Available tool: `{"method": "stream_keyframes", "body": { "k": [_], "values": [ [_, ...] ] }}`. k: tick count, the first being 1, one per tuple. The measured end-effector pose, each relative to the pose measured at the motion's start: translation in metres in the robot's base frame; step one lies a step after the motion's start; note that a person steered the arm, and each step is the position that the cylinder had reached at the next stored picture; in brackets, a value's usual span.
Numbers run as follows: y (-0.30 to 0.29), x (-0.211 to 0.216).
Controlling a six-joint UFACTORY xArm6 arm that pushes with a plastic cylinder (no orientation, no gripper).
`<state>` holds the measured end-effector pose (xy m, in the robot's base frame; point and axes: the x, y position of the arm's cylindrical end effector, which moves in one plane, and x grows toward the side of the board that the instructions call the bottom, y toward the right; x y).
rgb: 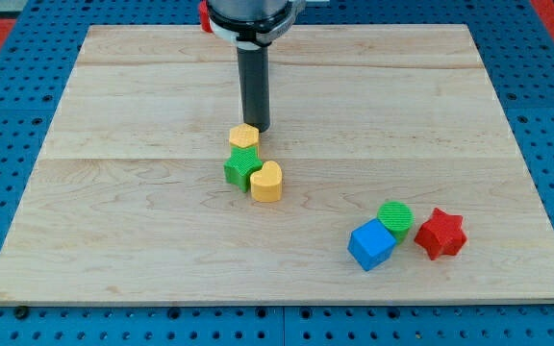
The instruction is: Place the blue triangle on top of the yellow hexagon
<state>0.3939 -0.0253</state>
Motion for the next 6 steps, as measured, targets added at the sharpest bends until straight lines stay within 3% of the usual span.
{"method": "stream_keyframes", "body": {
  "k": [3, 4, 6],
  "values": [
    [0.025, -0.139],
    [-0.005, -0.145],
    [-0.065, -0.091]
  ]
}}
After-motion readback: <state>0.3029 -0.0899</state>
